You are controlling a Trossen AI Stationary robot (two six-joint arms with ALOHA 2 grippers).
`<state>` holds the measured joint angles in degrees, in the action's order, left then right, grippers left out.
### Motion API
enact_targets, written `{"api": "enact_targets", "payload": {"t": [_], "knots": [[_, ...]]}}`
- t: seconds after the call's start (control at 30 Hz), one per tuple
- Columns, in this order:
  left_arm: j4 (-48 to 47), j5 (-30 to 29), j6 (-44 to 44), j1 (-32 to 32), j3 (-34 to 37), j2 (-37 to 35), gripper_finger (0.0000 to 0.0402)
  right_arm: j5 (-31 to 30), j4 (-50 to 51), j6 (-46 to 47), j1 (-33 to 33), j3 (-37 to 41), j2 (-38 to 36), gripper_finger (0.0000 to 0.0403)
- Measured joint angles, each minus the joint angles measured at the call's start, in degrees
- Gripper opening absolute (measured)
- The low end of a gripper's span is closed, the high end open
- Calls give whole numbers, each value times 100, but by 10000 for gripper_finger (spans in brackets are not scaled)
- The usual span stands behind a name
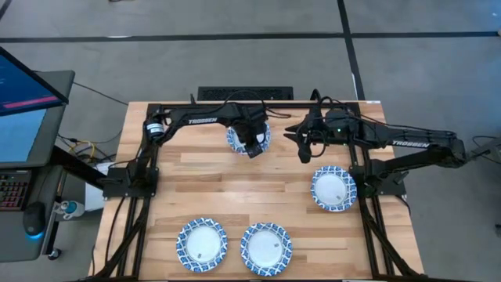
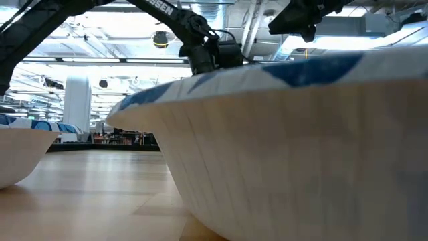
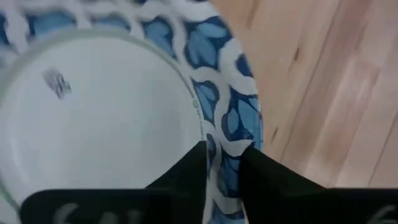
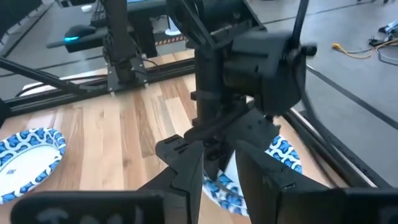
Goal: Nest bowls inside each other
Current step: Stack the white bowl on top of the other white bowl
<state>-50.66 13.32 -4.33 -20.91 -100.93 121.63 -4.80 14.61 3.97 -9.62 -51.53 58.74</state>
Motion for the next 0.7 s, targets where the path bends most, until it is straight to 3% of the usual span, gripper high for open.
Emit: {"api": "enact_targets", "payload": {"t": [0.4,0.53,0.7], "knots": [[-158,229,134,3,-561,-18,145,22,5,49,-9,0,2,118],[-748,703,3,56,-869,-18,146,23,71,54,40,0,2,118],[-1730,830,389,320,-1448,-51,146,24,613,50,252,0,0,118]]}}
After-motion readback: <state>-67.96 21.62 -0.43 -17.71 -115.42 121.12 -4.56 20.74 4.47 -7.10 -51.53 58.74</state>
